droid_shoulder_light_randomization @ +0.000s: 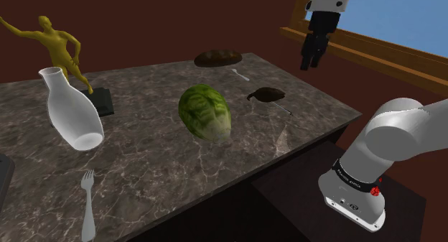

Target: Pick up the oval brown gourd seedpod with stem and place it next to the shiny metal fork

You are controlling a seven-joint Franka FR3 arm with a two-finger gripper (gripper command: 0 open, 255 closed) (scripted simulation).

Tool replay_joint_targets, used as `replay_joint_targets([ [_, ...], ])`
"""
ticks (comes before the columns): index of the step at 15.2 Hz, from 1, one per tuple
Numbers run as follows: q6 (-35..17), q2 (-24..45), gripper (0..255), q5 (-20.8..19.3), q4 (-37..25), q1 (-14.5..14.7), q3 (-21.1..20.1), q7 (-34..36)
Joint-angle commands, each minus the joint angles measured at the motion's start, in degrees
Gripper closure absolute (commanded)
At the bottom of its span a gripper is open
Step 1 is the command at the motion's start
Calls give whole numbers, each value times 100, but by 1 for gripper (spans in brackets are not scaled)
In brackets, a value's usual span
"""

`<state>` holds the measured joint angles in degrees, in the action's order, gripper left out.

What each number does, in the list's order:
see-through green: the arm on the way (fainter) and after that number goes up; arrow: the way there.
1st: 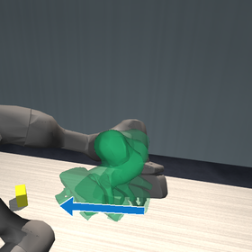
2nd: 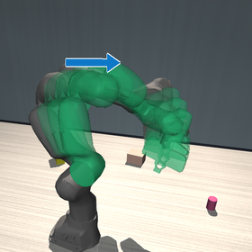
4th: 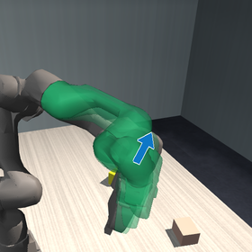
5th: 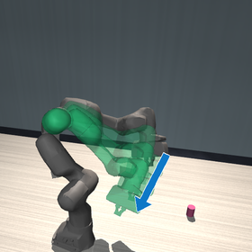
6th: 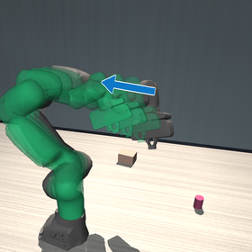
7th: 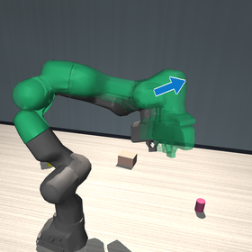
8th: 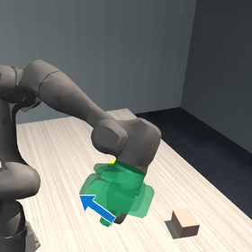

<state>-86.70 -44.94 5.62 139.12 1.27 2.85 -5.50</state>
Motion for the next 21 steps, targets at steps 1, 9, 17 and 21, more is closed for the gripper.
replay_joint_targets([
  [1, 0, 0, 0, 0, 0, 0, 0, 0],
  [9, -2230, 505, 0, -781, 946, 176, 184, -1308],
  [17, -4726, 1762, 0, -1488, 1286, 279, 425, -2370],
  [21, -5959, 2615, 0, -1828, 1186, 307, 526, -2806],
])
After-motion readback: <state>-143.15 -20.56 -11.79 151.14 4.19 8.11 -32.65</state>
